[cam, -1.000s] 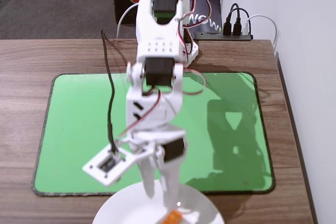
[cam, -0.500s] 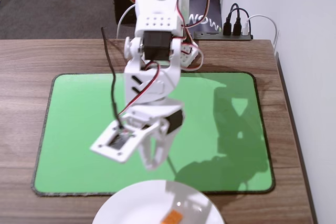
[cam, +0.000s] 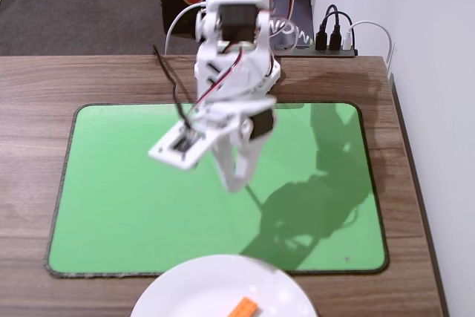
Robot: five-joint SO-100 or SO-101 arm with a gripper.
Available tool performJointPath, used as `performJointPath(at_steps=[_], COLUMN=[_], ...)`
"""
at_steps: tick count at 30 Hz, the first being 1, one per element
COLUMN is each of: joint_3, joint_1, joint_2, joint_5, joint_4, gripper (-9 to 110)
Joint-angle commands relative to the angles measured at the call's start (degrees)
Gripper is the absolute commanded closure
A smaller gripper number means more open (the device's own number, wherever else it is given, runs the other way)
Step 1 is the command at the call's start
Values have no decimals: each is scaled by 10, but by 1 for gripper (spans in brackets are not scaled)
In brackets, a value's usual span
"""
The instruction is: Grasp a lego block and put it on the plate.
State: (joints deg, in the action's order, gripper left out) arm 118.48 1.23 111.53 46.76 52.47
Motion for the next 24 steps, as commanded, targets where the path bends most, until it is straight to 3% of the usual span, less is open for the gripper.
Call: performJointPath(at_steps=[1,15,24], joint_3=[48,336,432], joint_1=[4,6,0], joint_2=[101,416,547], joint_5=[-70,-317,-383], joint_4=[-10,-11,32], gripper=[101,101,101])
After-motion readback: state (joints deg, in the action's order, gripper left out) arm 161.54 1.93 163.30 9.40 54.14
